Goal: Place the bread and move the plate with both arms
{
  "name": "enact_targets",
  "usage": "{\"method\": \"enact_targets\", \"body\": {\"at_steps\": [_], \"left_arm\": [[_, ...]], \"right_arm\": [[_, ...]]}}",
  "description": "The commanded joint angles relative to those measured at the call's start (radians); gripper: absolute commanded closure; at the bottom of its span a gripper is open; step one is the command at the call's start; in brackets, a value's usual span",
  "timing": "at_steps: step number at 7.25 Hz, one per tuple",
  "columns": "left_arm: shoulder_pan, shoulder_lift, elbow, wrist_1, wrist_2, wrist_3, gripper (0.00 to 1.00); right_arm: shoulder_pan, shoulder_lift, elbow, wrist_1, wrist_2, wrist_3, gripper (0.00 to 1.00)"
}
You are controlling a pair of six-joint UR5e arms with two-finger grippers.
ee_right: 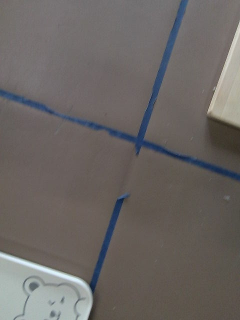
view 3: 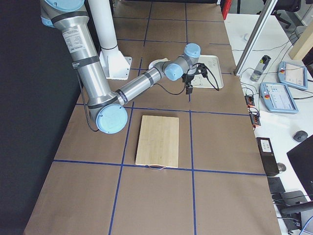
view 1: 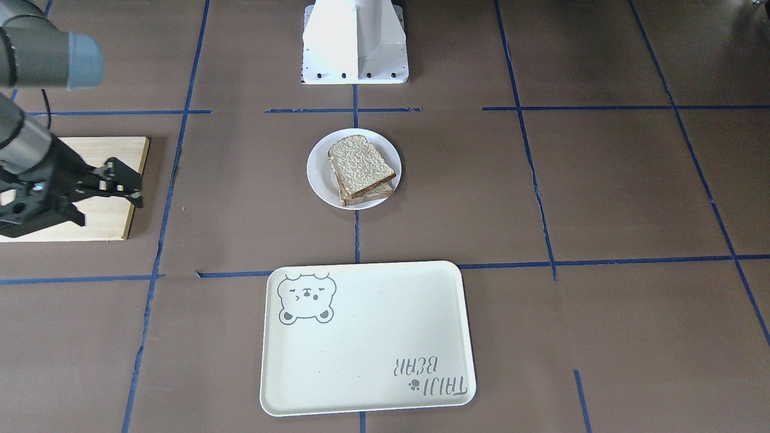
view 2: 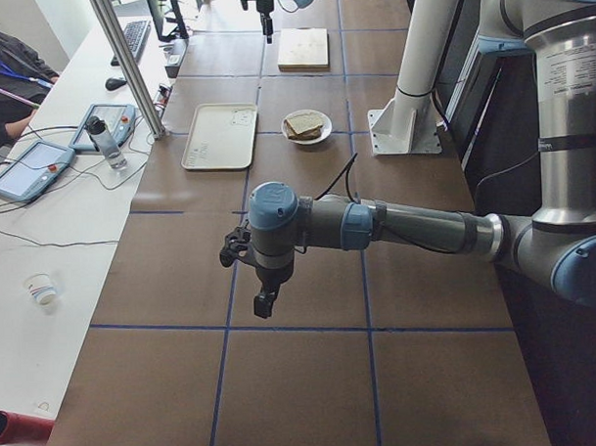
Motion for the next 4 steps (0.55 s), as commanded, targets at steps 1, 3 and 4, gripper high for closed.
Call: {"method": "enact_targets", "body": {"at_steps": [1, 3, 4], "left_arm": [[0.002, -0.020, 0.001, -0.067, -0.004, -0.001, 0.00], [0.044, -0.072, 0.003, -0.064, -0.009, -0.209, 0.00], [0.092, -0.085, -0.011, -0.075, -0.029, -0.357, 0.00]], "right_arm": [[0.185, -0.186, 0.045, -0.107, 0.008, -0.419, 0.00], [0.397, -0.337, -0.009, -0.109, 0.095, -0.705, 0.00], [0.446, -0.408, -0.017, -0.102, 0.093, -0.730, 0.00]]}}
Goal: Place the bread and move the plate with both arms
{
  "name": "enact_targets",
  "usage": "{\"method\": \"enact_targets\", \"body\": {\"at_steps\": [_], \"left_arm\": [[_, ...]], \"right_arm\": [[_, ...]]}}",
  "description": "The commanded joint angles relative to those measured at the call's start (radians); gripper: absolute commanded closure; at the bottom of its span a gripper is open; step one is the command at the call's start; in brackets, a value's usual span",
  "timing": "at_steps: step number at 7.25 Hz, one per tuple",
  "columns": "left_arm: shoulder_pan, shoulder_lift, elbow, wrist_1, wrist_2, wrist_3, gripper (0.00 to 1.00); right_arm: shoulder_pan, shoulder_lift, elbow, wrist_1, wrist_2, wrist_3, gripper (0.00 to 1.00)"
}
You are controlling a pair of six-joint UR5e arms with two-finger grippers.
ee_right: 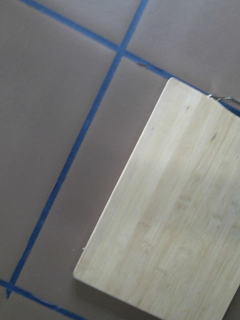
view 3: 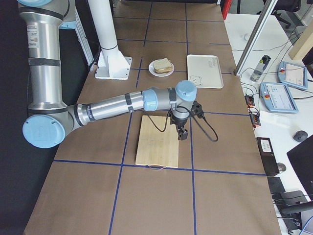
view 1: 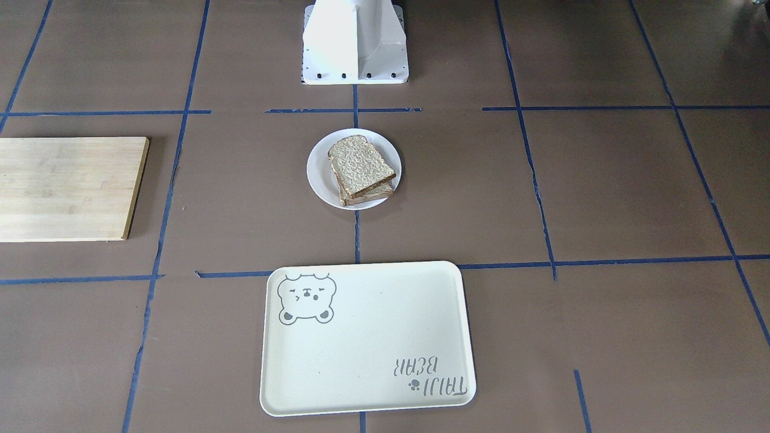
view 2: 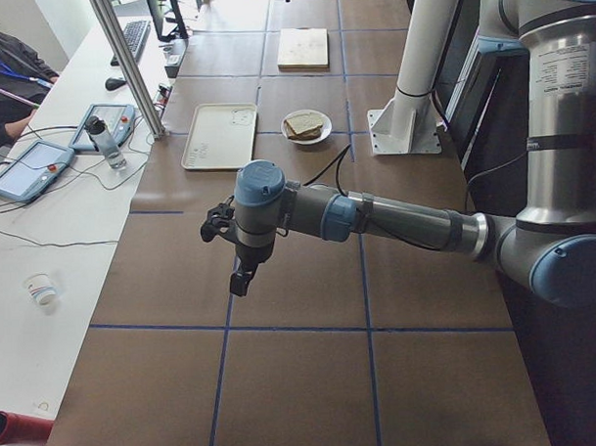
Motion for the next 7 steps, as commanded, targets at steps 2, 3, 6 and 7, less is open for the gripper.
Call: {"method": "enact_targets", "body": {"at_steps": [2, 3, 6, 7], "left_arm": [[0.156, -0.051, -0.032, -0.107, -0.113, -0.313, 0.00], [0.219, -0.047, -0.043, -0.216, -0.119, -0.486, 0.00], [0.486, -0.047, -0.025, -0.663, -0.105, -1.085, 0.00], [0.576, -0.053, -0.023, -0.800, -0.025, -1.198, 0.00]], "right_arm": [[0.105, -0.157, -0.028, 0.007, 0.004, -0.080, 0.00], [0.111, -0.161, -0.029, 0.007, 0.006, -0.078, 0.00], [0.111, -0.164, -0.031, 0.007, 0.007, -0.081, 0.00], [0.111, -0.170, -0.030, 0.009, 0.006, -0.087, 0.00]]}}
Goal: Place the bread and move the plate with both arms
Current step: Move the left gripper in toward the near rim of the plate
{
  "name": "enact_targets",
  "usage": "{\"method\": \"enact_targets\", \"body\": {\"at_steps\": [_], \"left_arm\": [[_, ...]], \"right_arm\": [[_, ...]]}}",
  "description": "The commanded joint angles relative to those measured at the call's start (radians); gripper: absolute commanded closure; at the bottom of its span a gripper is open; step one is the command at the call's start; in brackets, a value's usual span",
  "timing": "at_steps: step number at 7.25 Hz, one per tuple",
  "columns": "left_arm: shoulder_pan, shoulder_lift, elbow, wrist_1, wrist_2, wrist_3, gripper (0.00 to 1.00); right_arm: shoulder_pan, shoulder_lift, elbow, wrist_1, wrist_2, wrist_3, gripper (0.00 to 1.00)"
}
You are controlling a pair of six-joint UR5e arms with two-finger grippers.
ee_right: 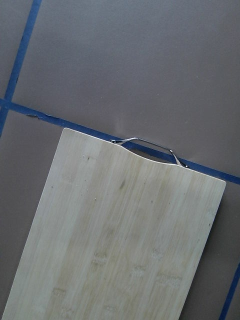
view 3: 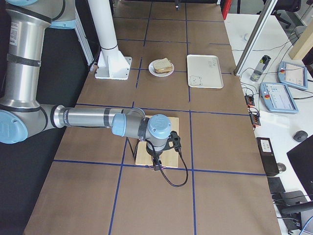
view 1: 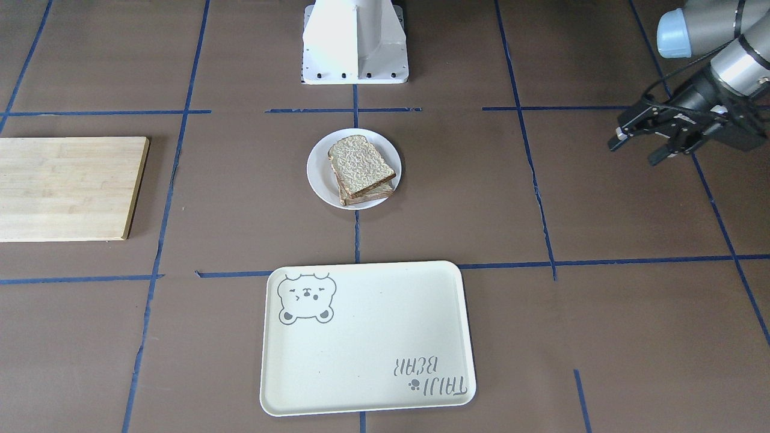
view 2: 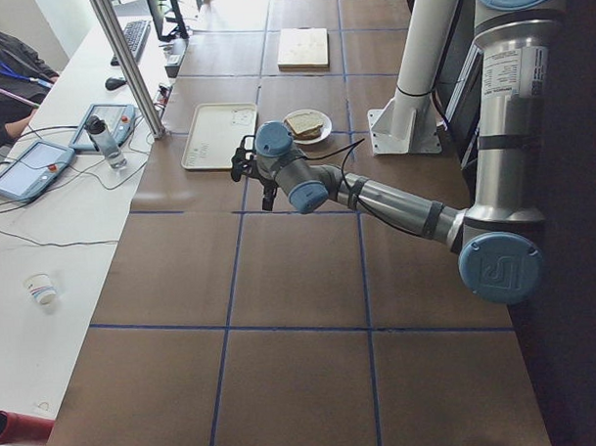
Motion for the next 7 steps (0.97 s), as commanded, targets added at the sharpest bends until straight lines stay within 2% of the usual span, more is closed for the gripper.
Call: {"method": "enact_targets", "body": {"at_steps": [1, 2, 4, 5, 6, 7], "left_arm": [[0.223, -0.010, 0.005, -0.288, 0.195, -0.319, 0.00], [0.344, -0.047, 0.008, -0.384, 0.353, -0.472, 0.00], [0.574, -0.130, 0.025, -0.434, 0.640, -0.623, 0.00], [0.651, -0.176, 0.058, -0.462, 0.740, -0.683, 0.00], [0.731, -0.217, 0.136, -0.564, 0.835, -0.758, 0.00], [0.771, -0.265, 0.226, -0.652, 0.885, -0.775, 0.00]], "right_arm": [[0.000, -0.005, 0.000, 0.001, -0.001, -0.005, 0.00], [0.000, -0.005, -0.001, 0.001, 0.001, -0.004, 0.00], [0.000, -0.005, -0.001, 0.001, 0.001, -0.004, 0.00], [0.000, -0.007, -0.001, 0.001, 0.001, -0.004, 0.00], [0.000, -0.005, -0.001, 0.001, 0.001, -0.002, 0.00], [0.000, -0.005, -0.001, 0.001, 0.001, -0.002, 0.00]]}}
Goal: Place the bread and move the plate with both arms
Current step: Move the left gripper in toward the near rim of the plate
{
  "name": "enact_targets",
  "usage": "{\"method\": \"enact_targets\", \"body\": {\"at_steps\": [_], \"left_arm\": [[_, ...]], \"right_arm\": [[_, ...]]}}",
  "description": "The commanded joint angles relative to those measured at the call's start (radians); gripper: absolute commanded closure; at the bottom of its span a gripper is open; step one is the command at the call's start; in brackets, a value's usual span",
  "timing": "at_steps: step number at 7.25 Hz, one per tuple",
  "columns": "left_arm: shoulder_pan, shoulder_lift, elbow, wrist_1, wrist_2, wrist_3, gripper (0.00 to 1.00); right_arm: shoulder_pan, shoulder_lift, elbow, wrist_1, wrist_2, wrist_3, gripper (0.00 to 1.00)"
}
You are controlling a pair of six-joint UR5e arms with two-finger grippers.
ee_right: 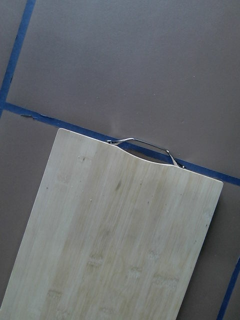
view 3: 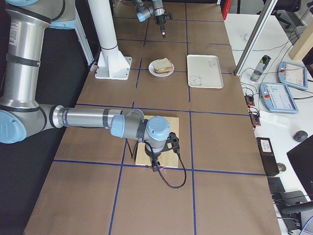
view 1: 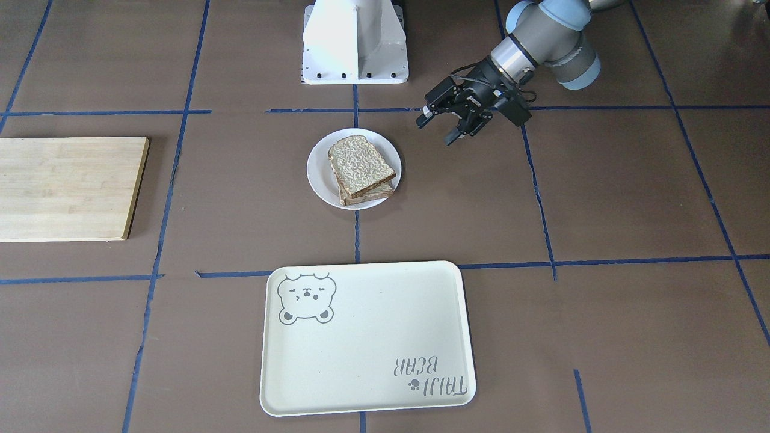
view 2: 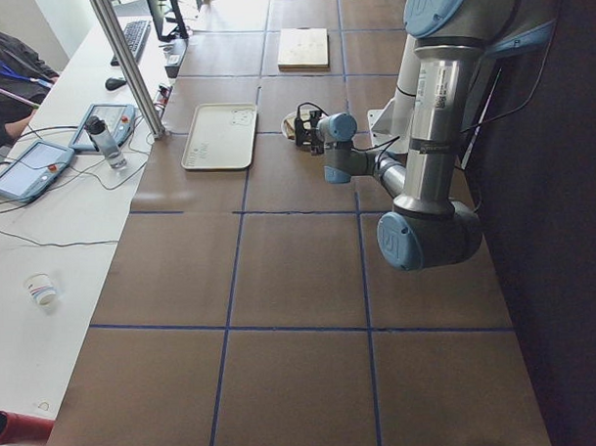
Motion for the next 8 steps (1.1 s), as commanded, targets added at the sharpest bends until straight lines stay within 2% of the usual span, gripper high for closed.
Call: {"method": "enact_targets", "body": {"at_steps": [1, 2, 4, 6, 7, 8], "left_arm": [[0.069, -0.086, 0.127, -0.104, 0.093, -0.052, 0.00], [0.069, -0.114, 0.163, -0.106, 0.093, -0.087, 0.00], [0.069, -0.124, 0.189, -0.106, 0.093, -0.094, 0.11], [0.074, -0.139, 0.221, -0.106, 0.093, -0.094, 0.12], [0.075, -0.145, 0.235, -0.107, 0.093, -0.095, 0.21], [0.075, -0.145, 0.235, -0.107, 0.092, -0.097, 0.42]], "right_arm": [[0.000, 0.000, 0.000, 0.000, 0.000, 0.001, 0.00], [0.000, -0.001, 0.001, 0.000, 0.002, 0.002, 0.00], [0.000, -0.001, 0.001, 0.000, 0.002, 0.002, 0.00], [0.000, 0.000, 0.000, 0.000, 0.002, 0.002, 0.00], [0.000, 0.000, 0.000, 0.000, 0.002, 0.002, 0.00], [0.000, 0.000, 0.000, 0.000, 0.002, 0.002, 0.00]]}}
